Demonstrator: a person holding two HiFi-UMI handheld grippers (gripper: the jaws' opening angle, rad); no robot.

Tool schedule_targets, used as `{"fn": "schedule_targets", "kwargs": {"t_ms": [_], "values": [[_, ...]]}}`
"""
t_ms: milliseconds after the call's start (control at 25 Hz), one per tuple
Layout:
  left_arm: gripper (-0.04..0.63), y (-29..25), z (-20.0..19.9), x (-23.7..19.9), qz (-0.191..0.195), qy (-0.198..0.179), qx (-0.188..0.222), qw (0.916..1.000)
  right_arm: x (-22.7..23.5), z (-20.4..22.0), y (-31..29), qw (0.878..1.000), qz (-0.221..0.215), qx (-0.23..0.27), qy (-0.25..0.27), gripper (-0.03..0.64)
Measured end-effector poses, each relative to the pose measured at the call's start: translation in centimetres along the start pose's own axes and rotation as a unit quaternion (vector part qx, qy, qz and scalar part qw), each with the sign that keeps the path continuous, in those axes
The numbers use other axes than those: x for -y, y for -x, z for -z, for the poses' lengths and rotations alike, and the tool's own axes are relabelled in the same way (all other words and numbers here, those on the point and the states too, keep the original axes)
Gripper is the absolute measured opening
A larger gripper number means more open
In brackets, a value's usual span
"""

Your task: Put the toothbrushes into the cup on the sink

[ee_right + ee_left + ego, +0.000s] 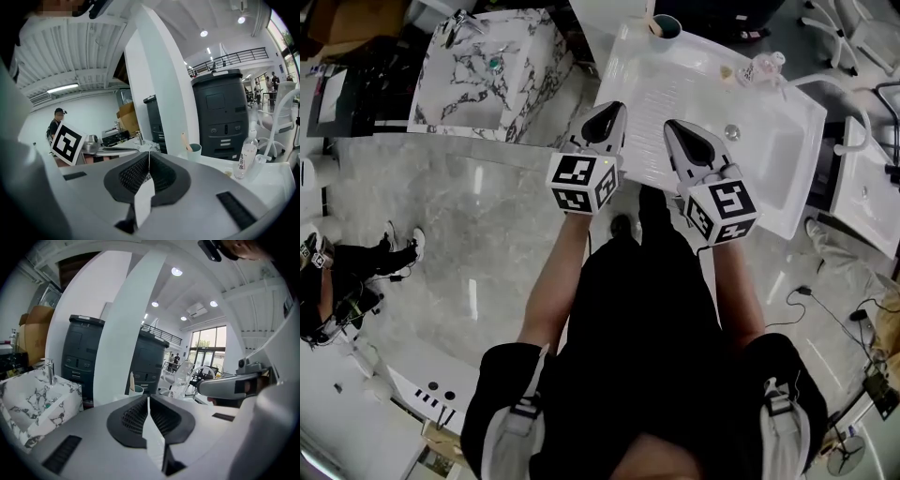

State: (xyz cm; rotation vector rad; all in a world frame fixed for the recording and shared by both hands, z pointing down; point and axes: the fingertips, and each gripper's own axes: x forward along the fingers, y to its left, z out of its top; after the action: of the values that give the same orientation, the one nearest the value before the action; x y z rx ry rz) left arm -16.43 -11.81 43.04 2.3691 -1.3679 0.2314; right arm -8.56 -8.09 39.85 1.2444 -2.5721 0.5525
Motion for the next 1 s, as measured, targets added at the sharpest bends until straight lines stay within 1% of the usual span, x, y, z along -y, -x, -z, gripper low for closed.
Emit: {"fn": "schedule_targets", "kwargs": {"t_ms": [280, 440, 560, 720, 1000], "values": [[0.018, 7.8, -0.1, 1.7, 0.009, -0.018, 0.036, 0.9992, -5.0, 0.5, 3.2, 1.000, 0.011, 0.014, 0.024, 0.032], [0.015, 11.8, -0.5, 3.3, 0.023, -0.031, 0.053, 0.9979, -7.3, 0.9, 5.3, 0.999, 0.018, 0.024, 0.024, 0.032], [0.014, 14.2, -0.3, 4.2, 0.033, -0.039, 0.054, 0.9972, -8.8, 1.6, 6.8, 0.999, 0.026, 0.028, 0.023, 0.032], [0.014, 16.9, 0.9, 5.1, 0.044, -0.030, 0.051, 0.9973, -10.3, 2.7, 8.8, 0.999, 0.037, 0.036, 0.014, 0.032], [0.014, 18.7, 1.9, 6.7, 0.064, -0.034, 0.048, 0.9962, -10.7, 3.4, 11.6, 0.996, 0.066, 0.052, 0.008, 0.031]]}}
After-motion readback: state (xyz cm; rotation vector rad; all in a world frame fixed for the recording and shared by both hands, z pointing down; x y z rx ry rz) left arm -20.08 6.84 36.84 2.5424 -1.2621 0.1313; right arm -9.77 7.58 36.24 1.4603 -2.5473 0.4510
